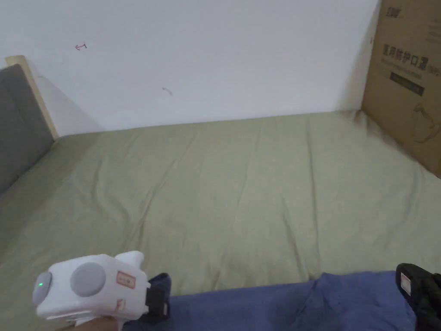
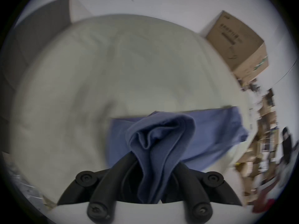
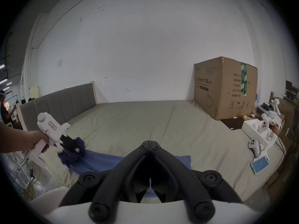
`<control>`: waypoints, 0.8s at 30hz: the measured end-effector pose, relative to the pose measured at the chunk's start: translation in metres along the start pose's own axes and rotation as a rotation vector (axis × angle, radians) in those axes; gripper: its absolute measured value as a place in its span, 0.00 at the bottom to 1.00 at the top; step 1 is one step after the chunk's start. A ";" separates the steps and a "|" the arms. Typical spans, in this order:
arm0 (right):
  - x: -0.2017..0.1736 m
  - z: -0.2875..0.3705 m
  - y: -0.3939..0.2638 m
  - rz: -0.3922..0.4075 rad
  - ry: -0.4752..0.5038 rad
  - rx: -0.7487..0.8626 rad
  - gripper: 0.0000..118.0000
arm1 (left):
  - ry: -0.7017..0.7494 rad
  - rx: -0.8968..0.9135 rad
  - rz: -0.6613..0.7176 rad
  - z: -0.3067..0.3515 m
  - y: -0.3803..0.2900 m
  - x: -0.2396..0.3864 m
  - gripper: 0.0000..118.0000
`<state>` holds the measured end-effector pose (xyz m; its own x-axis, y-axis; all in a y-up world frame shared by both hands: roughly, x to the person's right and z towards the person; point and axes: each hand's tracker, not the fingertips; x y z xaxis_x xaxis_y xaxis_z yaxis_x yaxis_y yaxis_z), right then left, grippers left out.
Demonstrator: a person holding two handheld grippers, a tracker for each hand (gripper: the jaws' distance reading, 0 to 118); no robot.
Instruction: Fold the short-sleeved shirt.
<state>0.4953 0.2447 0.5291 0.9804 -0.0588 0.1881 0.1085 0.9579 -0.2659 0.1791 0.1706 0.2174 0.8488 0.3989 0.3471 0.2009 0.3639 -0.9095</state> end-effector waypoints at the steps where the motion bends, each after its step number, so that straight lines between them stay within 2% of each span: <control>1: 0.004 0.002 0.000 -0.013 -0.008 -0.004 0.00 | -0.080 -0.028 0.021 -0.014 0.002 0.017 0.05; 2: 0.009 0.004 -0.001 -0.024 -0.020 -0.008 0.00 | -0.145 -0.055 0.039 -0.027 0.005 0.032 0.13; 4: 0.016 0.007 -0.003 -0.040 -0.039 -0.017 0.00 | -0.276 -0.130 0.036 -0.049 0.008 0.055 0.76; 5: 0.019 0.007 -0.004 -0.043 -0.040 -0.024 0.00 | -0.273 -0.114 0.040 -0.052 0.006 0.067 0.97; 6: 0.022 0.007 -0.005 -0.043 -0.041 -0.029 0.00 | -0.290 -0.036 0.021 -0.048 0.005 0.075 0.98; 7: 0.024 0.008 -0.007 -0.041 -0.047 -0.033 0.00 | -0.321 0.034 0.007 -0.041 0.009 0.077 0.96; 9: 0.027 0.008 -0.012 -0.045 -0.055 -0.034 0.00 | -0.319 0.053 -0.030 -0.028 0.014 0.076 0.97; 11: 0.029 0.006 -0.015 -0.069 -0.043 -0.046 0.00 | -0.231 0.080 -0.062 -0.011 0.013 0.072 0.97; 13: 0.029 0.002 -0.019 -0.085 -0.034 -0.058 0.00 | -0.077 0.088 -0.094 0.002 0.008 0.061 0.93; 14: 0.029 0.001 -0.020 -0.090 -0.029 -0.061 0.00 | -0.003 0.089 -0.132 0.007 0.005 0.059 0.83; 16: 0.029 0.000 -0.021 -0.092 -0.018 -0.064 0.00 | 0.132 0.125 -0.266 0.011 -0.012 0.055 0.21; 17: 0.029 -0.001 -0.022 -0.091 -0.013 -0.064 0.00 | 0.183 0.126 -0.324 0.009 -0.020 0.055 0.01; 19: 0.029 -0.001 -0.022 -0.089 -0.004 -0.066 0.00 | 0.278 0.082 -0.393 -0.003 -0.038 0.055 0.00; 20: 0.029 -0.001 -0.022 -0.089 0.000 -0.067 0.00 | 0.281 0.053 -0.399 -0.009 -0.044 0.054 0.00; 24: 0.028 -0.001 -0.022 -0.082 0.003 -0.076 0.00 | 0.145 -0.024 -0.360 -0.049 -0.064 0.061 0.00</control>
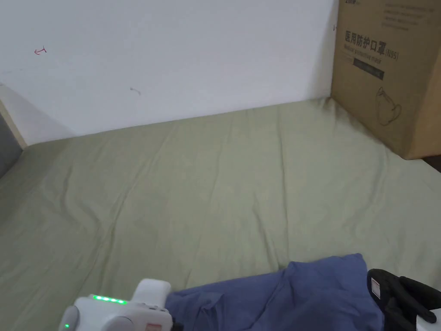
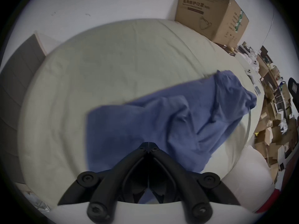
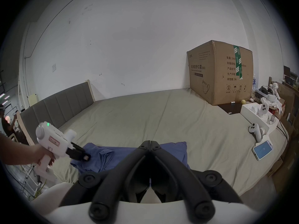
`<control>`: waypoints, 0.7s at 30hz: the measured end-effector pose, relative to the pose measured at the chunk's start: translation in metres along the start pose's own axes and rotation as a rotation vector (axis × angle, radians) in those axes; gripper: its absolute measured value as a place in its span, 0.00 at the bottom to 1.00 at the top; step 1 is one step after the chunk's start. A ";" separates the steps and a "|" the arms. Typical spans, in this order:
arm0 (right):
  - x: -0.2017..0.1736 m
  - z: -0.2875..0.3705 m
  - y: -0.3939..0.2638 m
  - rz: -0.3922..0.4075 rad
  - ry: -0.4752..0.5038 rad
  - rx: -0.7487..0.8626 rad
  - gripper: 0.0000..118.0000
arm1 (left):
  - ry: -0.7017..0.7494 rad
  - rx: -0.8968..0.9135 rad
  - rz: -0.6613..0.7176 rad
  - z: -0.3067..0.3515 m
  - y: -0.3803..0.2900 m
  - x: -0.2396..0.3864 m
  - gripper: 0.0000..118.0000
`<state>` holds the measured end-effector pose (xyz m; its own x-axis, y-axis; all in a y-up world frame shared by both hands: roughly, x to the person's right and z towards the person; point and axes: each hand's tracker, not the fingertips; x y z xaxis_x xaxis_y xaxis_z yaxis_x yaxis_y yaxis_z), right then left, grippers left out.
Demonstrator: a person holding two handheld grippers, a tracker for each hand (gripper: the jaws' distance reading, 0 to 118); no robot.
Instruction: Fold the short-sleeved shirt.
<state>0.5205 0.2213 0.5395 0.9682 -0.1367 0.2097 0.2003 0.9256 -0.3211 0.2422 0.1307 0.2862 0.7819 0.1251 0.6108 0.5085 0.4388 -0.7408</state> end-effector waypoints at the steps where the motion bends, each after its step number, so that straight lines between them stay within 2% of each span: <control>1: -0.001 0.000 -0.001 0.001 -0.001 -0.004 0.00 | 0.006 -0.004 -0.004 -0.009 0.001 0.009 0.00; 4: -0.001 0.001 -0.002 0.002 -0.007 -0.021 0.00 | 0.041 -0.001 -0.048 -0.024 0.008 0.040 0.00; 6: -0.002 0.002 -0.003 0.007 -0.008 -0.026 0.00 | 0.013 0.020 -0.042 -0.021 0.021 0.056 0.00; 9: -0.006 0.001 -0.005 0.013 -0.010 -0.039 0.00 | -0.267 0.023 0.039 -0.015 0.034 0.076 0.00; 11: -0.008 0.002 -0.003 0.006 -0.005 -0.040 0.00 | -0.609 -0.054 0.158 -0.017 0.042 0.077 0.00; 12: -0.008 0.003 -0.001 -0.003 0.002 -0.037 0.00 | -0.714 -0.064 0.211 -0.016 0.043 0.076 0.00; 13: -0.009 0.004 0.002 -0.009 0.013 -0.031 0.00 | -0.751 -0.032 0.236 -0.009 0.043 0.075 0.00; 16: -0.011 0.006 0.008 0.014 0.015 -0.008 0.00 | -0.677 0.124 0.229 0.020 0.050 0.047 0.00; 20: -0.014 0.007 0.012 0.024 0.019 -0.001 0.00 | -0.638 0.206 0.320 0.058 0.041 -0.038 0.00; 21: -0.015 0.006 0.011 0.021 0.022 -0.002 0.00 | -0.628 0.223 0.348 0.066 0.033 -0.063 0.05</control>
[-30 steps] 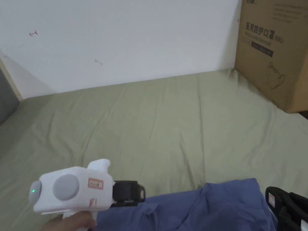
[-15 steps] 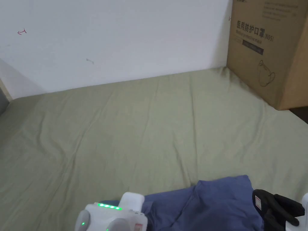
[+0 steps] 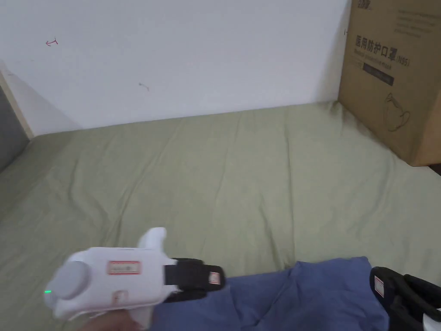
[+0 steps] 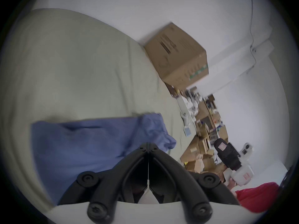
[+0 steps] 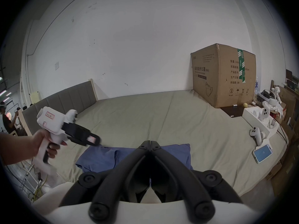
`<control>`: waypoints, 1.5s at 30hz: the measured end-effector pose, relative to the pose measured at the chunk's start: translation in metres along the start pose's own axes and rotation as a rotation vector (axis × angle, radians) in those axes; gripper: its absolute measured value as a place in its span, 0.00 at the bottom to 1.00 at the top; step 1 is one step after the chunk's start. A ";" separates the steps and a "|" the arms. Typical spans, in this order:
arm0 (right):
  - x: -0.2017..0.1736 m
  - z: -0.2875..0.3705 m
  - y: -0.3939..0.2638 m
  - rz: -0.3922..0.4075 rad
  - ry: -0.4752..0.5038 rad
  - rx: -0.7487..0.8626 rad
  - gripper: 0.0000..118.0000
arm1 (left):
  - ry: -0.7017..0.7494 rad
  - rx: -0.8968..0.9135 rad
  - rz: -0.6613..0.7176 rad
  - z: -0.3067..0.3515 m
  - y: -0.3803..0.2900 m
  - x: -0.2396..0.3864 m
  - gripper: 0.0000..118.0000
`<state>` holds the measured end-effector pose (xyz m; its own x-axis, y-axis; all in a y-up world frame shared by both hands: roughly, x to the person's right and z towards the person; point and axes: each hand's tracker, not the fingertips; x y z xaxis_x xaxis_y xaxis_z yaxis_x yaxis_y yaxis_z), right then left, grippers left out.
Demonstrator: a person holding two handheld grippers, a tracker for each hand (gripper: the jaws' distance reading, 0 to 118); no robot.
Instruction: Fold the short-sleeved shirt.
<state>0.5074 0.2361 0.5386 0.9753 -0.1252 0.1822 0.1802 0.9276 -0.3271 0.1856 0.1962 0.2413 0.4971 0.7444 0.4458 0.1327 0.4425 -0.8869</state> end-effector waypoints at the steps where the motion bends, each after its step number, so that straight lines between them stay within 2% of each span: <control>1: -0.002 -0.001 0.000 -0.003 0.002 -0.003 0.00 | -0.004 0.011 0.027 0.020 0.002 -0.018 0.15; 2: -0.004 -0.002 -0.001 -0.003 0.003 -0.006 0.00 | -0.028 0.012 0.068 0.037 0.002 -0.034 0.34; 3: -0.006 -0.003 -0.002 -0.001 0.005 -0.012 0.00 | -0.051 0.011 0.113 0.053 -0.001 -0.053 0.70; 4: -0.009 -0.005 -0.003 0.002 0.008 -0.021 0.00 | -0.056 0.014 0.147 0.066 -0.005 -0.070 0.93; 5: -0.011 -0.007 -0.004 0.008 0.012 -0.029 0.00 | -0.055 0.025 0.162 0.073 -0.012 -0.076 0.99; 8: -0.021 -0.017 -0.006 0.050 0.027 -0.066 0.00 | -0.100 0.137 0.223 0.093 -0.027 -0.114 1.00; 11: -0.029 -0.024 -0.003 0.060 0.018 -0.078 0.00 | -0.172 0.148 0.370 0.074 -0.035 -0.142 1.00; 15: -0.039 -0.030 0.004 0.038 0.025 -0.093 0.00 | -0.395 -0.027 0.608 0.025 -0.051 -0.204 1.00; 18: -0.047 -0.033 0.006 0.053 0.029 -0.107 0.00 | -0.621 0.041 0.581 0.004 -0.051 -0.207 1.00; 20: -0.051 -0.038 0.006 0.063 0.032 -0.122 0.00 | -0.571 0.021 0.601 -0.019 -0.047 -0.202 1.00; 21: -0.053 -0.041 0.006 0.063 0.036 -0.132 0.00 | -0.522 -0.004 0.567 -0.019 -0.037 -0.230 0.98; 22: -0.055 -0.044 0.005 0.059 0.040 -0.141 0.00 | -0.486 -0.016 0.492 -0.022 -0.031 -0.228 0.91; 23: -0.056 -0.046 0.004 0.055 0.041 -0.146 0.00 | -0.427 -0.028 0.431 -0.023 -0.027 -0.228 0.73; 24: -0.057 -0.048 0.003 0.050 0.043 -0.150 0.00 | -0.307 -0.046 0.368 -0.025 -0.024 -0.233 0.17; 25: -0.058 -0.049 0.002 0.046 0.046 -0.152 0.00 | -0.089 -0.084 0.325 -0.044 -0.042 -0.200 0.05; 26: -0.059 -0.050 0.001 0.043 0.047 -0.155 0.00 | -0.012 -0.094 0.323 -0.049 -0.050 -0.209 0.05; 27: -0.060 -0.051 0.000 0.040 0.048 -0.158 0.00 | -0.248 -0.001 0.413 -0.040 -0.050 -0.204 0.05; 29: -0.060 -0.050 -0.002 0.036 0.050 -0.168 0.00 | -0.125 -0.051 0.338 -0.035 -0.046 -0.190 0.05; 34: -0.055 -0.045 -0.001 0.024 0.063 -0.175 0.00 | 0.104 -0.048 0.217 -0.006 -0.032 -0.144 0.05; 38: -0.046 -0.036 0.001 -0.031 0.088 -0.143 0.00 | 0.320 -0.065 0.113 0.043 -0.018 -0.120 0.05; 39: -0.044 -0.033 0.001 -0.040 0.092 -0.131 0.00 | 0.404 -0.046 0.061 0.055 -0.016 -0.107 0.05; 42: -0.036 -0.024 0.001 -0.052 0.105 -0.112 0.00 | 0.850 -0.063 -0.258 0.075 -0.012 -0.064 0.05; 43: -0.033 -0.022 0.000 -0.053 0.106 -0.108 0.00 | 0.921 -0.046 -0.291 0.079 -0.013 -0.053 0.05; 44: -0.030 -0.019 0.000 -0.054 0.107 -0.103 0.00 | 0.905 -0.038 -0.270 0.083 -0.010 -0.047 0.05; 45: -0.026 -0.016 -0.001 -0.057 0.106 -0.098 0.00 | 0.825 -0.035 -0.214 0.086 -0.005 -0.043 0.05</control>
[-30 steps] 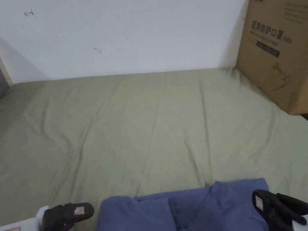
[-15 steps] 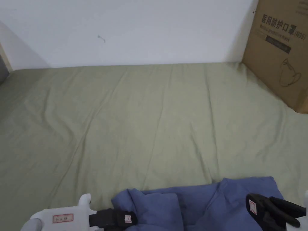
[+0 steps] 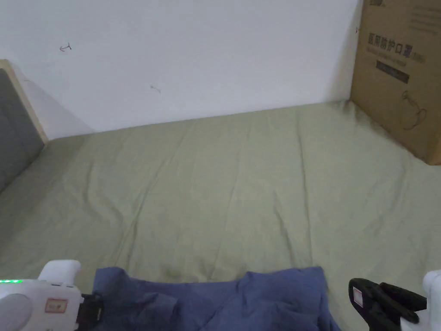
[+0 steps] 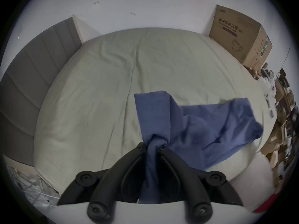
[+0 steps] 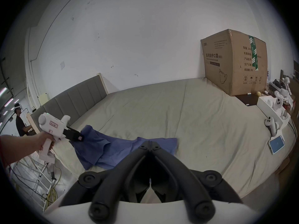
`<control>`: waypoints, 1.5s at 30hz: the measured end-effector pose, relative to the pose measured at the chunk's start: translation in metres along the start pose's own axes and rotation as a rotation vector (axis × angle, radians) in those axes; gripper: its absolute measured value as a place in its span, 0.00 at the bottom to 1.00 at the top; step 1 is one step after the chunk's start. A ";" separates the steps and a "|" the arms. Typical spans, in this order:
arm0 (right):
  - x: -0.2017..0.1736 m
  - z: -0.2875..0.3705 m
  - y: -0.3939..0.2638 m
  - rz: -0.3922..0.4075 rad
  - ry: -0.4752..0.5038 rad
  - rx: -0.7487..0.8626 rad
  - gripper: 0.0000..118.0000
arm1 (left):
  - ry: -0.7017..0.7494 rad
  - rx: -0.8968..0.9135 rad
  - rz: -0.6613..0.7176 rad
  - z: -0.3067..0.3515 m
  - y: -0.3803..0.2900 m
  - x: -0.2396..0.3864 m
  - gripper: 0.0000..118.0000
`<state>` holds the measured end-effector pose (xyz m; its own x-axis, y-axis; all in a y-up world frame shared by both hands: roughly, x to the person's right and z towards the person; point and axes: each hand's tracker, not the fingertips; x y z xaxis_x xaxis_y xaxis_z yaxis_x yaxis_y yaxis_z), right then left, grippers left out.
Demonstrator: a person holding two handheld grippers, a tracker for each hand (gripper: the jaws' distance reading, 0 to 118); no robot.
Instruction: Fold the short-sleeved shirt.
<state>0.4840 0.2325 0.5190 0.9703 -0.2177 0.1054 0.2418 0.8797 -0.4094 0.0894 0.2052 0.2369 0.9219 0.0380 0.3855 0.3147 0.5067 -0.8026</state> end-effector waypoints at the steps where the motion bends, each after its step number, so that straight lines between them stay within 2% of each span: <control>1: 0.004 0.003 -0.001 -0.005 -0.003 0.004 0.00 | -0.070 -0.013 0.071 0.005 0.004 0.007 0.05; 3: 0.012 0.009 -0.002 -0.029 -0.011 0.015 0.00 | -0.101 0.005 0.092 0.010 0.011 0.038 0.05; 5: 0.022 0.016 -0.003 -0.065 -0.019 0.024 0.00 | -0.196 -0.002 0.062 0.003 0.022 0.074 0.05; 11: 0.050 0.036 -0.006 -0.118 -0.089 0.050 0.00 | -0.424 -0.108 0.079 -0.064 0.043 0.210 0.05; 12: 0.054 0.039 -0.006 -0.122 -0.102 0.053 0.00 | -0.455 -0.142 0.092 -0.076 0.045 0.229 0.11; 13: 0.059 0.041 -0.007 -0.128 -0.116 0.055 0.00 | -0.497 -0.165 0.116 -0.086 0.046 0.245 0.26; 14: 0.063 0.043 -0.007 -0.134 -0.126 0.054 0.00 | -0.531 -0.172 0.130 -0.092 0.047 0.257 0.51; 15: 0.067 0.044 -0.008 -0.142 -0.135 0.052 0.00 | -0.587 -0.171 0.157 -0.096 0.047 0.264 0.83; 16: 0.071 0.044 -0.009 -0.150 -0.143 0.048 0.00 | -0.630 -0.166 0.165 -0.096 0.047 0.269 0.97; 17: 0.073 0.045 -0.010 -0.156 -0.149 0.044 0.00 | -0.602 -0.162 0.148 -0.094 0.048 0.272 1.00; 19: 0.077 0.044 -0.012 -0.166 -0.152 0.041 0.00 | -0.613 -0.096 0.113 -0.083 0.050 0.264 1.00; 21: 0.080 0.042 -0.013 -0.171 -0.153 0.040 0.00 | -0.562 -0.090 0.071 -0.069 0.049 0.245 1.00; 23: 0.080 0.039 -0.014 -0.177 -0.146 0.040 0.00 | -0.495 -0.052 0.043 -0.053 0.045 0.223 0.98; 25: 0.079 0.037 -0.014 -0.183 -0.134 0.043 0.00 | -0.452 -0.006 0.005 -0.038 0.041 0.201 0.73; 26: 0.078 0.036 -0.014 -0.184 -0.128 0.044 0.00 | -0.422 0.040 -0.027 -0.031 0.037 0.195 0.64; 27: 0.077 0.035 -0.014 -0.184 -0.122 0.044 0.00 | -0.362 0.088 -0.065 -0.026 0.033 0.194 0.64; 29: 0.076 0.034 -0.014 -0.181 -0.115 0.041 0.00 | -0.237 0.142 -0.141 -0.025 0.027 0.199 0.04; 30: 0.075 0.034 -0.014 -0.177 -0.111 0.039 0.00 | -0.216 0.164 -0.165 -0.026 0.025 0.202 0.00; 33: 0.074 0.034 -0.015 -0.158 -0.114 0.031 0.00 | -0.282 0.130 -0.151 -0.050 0.027 0.224 0.00; 39: 0.080 0.041 -0.014 -0.160 -0.149 0.026 0.00 | -0.212 0.036 -0.212 -0.119 0.023 0.292 0.00; 42: 0.082 0.041 -0.015 -0.154 -0.169 0.020 0.00 | -0.212 0.056 -0.243 -0.119 0.001 0.318 0.00; 45: 0.083 0.040 -0.016 -0.159 -0.174 0.012 0.00 | -0.358 0.080 -0.385 -0.100 -0.020 0.330 0.00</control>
<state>0.5610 0.2174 0.5699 0.9044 -0.2787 0.3229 0.3906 0.8454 -0.3643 0.4105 0.1214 0.3342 0.6035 0.1210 0.7881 0.5842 0.6055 -0.5404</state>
